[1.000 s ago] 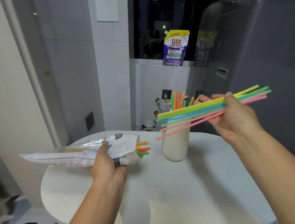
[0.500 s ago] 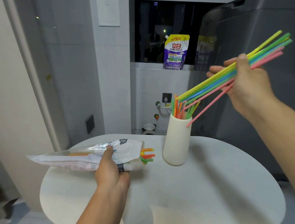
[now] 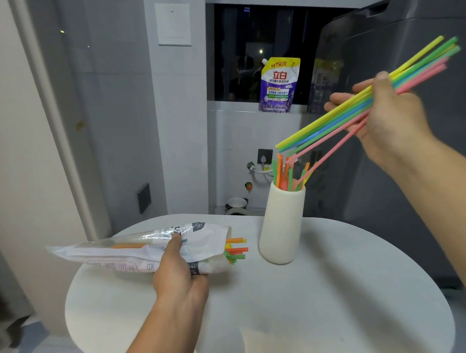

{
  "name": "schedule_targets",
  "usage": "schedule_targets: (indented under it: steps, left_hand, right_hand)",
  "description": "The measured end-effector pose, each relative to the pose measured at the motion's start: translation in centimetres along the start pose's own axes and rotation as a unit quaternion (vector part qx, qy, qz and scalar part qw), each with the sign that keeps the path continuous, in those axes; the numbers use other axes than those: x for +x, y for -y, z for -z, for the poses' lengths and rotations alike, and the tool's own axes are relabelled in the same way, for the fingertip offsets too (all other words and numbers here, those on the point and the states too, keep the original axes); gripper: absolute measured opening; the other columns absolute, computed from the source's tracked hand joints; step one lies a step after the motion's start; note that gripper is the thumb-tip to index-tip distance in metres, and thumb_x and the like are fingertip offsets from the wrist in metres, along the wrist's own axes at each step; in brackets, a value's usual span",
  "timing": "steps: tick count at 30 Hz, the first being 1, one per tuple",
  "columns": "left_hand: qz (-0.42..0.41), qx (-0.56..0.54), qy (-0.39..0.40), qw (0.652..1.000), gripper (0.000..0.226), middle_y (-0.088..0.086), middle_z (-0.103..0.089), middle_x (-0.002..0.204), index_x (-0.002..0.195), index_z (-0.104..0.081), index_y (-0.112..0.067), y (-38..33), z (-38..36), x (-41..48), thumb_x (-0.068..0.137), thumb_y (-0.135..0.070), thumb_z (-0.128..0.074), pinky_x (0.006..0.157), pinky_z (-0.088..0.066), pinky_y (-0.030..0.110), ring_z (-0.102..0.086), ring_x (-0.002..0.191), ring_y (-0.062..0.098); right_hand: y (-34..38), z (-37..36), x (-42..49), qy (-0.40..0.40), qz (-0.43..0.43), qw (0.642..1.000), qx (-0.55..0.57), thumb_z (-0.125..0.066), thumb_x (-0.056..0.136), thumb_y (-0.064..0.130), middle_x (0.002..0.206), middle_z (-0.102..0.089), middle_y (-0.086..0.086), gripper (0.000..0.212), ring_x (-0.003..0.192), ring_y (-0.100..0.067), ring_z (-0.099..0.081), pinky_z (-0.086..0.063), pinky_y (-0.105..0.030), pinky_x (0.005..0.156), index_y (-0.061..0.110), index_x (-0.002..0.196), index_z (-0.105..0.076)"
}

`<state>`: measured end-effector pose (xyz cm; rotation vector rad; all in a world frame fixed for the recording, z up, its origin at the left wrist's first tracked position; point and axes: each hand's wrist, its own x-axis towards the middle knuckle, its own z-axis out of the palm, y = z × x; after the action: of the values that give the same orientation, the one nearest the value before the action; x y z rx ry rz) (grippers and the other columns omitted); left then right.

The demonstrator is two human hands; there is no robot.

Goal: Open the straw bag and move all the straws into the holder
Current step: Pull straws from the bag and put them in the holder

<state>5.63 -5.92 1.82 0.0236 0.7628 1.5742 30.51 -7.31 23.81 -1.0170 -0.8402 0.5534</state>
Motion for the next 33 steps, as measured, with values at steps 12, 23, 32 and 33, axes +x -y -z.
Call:
schedule_targets:
  steps: [12, 23, 32, 33]
  left_hand:
    - [0.003, -0.001, -0.010, 1.000, 0.043, 0.007, -0.076, 0.128, 0.142, -0.062, -0.015, 0.0, 0.1, -0.1, 0.100, -0.020, -0.069, 0.065, -0.066, 0.035, -0.077, 0.096, 0.020]
    - [0.002, -0.002, 0.002, 1.000, 0.044, 0.006, -0.074, 0.134, 0.143, -0.062, -0.015, 0.1, 0.3, 0.0, 0.100, -0.022, -0.069, 0.083, -0.064, 0.037, -0.074, 0.116, 0.023]
    - [0.000, 0.000, 0.001, 1.000, 0.044, 0.007, -0.075, 0.131, 0.143, -0.062, -0.014, 0.4, 0.2, 0.2, 0.100, -0.020, -0.070, 0.084, -0.063, 0.041, -0.074, 0.114, 0.024]
    - [0.001, 0.001, 0.003, 1.000, 0.044, 0.007, -0.075, 0.131, 0.142, -0.062, -0.015, 0.4, 0.2, 0.2, 0.100, -0.020, -0.070, 0.085, -0.062, 0.042, -0.075, 0.113, 0.024]
  right_hand:
    - [-1.0, 0.3, -0.1, -0.032, -0.020, 0.999, -0.028, -0.040, 0.106, 0.038, 0.097, -0.077, -0.009, 0.040, 0.081, -0.018, -0.078, -0.063, -0.034, 0.081, 0.006, 0.123, -0.058]
    - [-2.0, 0.6, 0.0, -0.007, -0.018, 0.998, -0.066, -0.040, 0.105, 0.039, 0.099, -0.077, -0.007, 0.037, 0.083, -0.019, -0.078, -0.062, -0.038, 0.084, 0.010, 0.121, -0.058]
    - [-3.4, 0.5, 0.3, 0.040, -0.037, 0.990, -0.127, -0.039, 0.105, 0.039, 0.103, -0.076, -0.007, 0.038, 0.087, -0.020, -0.077, -0.062, -0.035, 0.080, 0.011, 0.120, -0.059]
    - [-3.6, 0.4, 0.3, 0.044, -0.037, 0.989, -0.134, -0.039, 0.105, 0.039, 0.103, -0.076, -0.007, 0.037, 0.087, -0.020, -0.077, -0.062, -0.036, 0.080, 0.011, 0.120, -0.059]
